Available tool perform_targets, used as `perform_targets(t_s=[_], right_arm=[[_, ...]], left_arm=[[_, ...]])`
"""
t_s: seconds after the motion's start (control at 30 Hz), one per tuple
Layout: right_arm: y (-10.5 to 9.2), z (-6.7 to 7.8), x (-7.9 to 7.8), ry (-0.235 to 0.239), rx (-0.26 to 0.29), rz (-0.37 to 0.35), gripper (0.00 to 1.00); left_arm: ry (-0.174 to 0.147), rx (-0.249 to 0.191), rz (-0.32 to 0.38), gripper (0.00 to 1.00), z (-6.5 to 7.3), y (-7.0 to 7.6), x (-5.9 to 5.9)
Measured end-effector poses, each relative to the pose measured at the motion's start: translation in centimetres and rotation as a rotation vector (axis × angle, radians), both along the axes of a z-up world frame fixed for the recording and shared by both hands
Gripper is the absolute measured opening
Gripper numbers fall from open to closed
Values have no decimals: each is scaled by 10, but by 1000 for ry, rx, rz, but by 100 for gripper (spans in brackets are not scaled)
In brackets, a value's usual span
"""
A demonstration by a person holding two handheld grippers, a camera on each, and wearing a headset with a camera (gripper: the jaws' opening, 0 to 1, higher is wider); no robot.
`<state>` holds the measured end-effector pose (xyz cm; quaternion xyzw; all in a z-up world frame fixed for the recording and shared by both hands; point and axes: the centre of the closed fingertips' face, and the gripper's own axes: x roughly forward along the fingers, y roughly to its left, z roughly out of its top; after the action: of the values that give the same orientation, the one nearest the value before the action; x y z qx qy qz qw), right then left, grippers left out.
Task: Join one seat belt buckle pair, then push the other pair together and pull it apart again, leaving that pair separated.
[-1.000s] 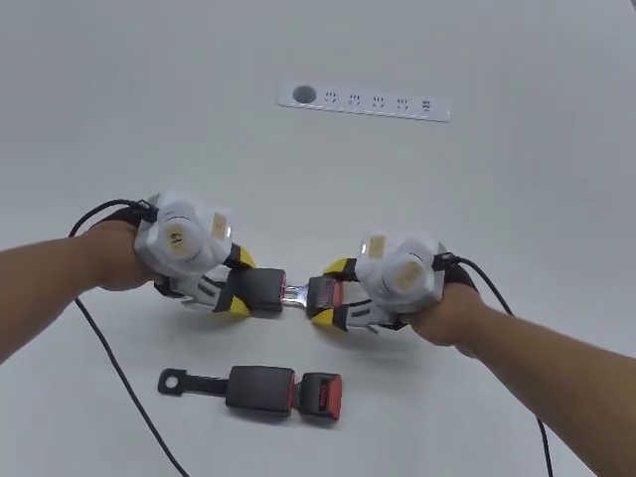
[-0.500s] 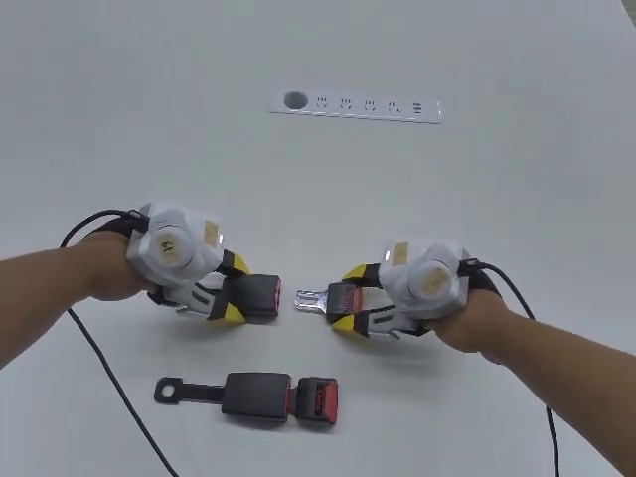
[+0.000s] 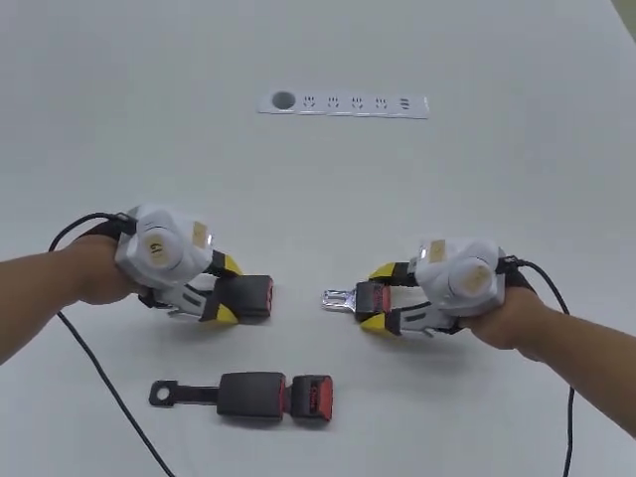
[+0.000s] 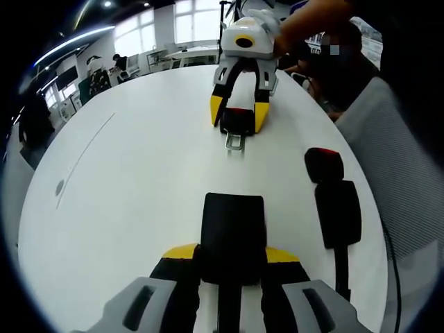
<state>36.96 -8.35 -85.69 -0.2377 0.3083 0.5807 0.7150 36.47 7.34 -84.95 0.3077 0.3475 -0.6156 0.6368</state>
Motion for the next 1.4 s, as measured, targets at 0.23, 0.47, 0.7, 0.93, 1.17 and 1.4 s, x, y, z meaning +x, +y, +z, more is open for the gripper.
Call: perform_targets(t_s=[0.23,0.47,0.7,0.93,1.17,1.4], right_arm=[[-20,2,-1,-2,-9,-4,38],[-39,5,-3,1,-10,-17,38],[-52,4,-5,8,-18,-27,38],[-52,1,-4,3,-28,-25,39],[-46,19,6,-23,48,-184,50],[-48,41,18,-71,148,-420,83]], left_arm=[[4,0,-1,34,0,0,0],[5,0,-1,35,0,-1,1],[8,5,-1,35,0,-2,0],[-2,52,-17,35,-1,-4,0],[32,26,125,68,12,-5,4],[-37,-130,300,84,42,-4,16]])
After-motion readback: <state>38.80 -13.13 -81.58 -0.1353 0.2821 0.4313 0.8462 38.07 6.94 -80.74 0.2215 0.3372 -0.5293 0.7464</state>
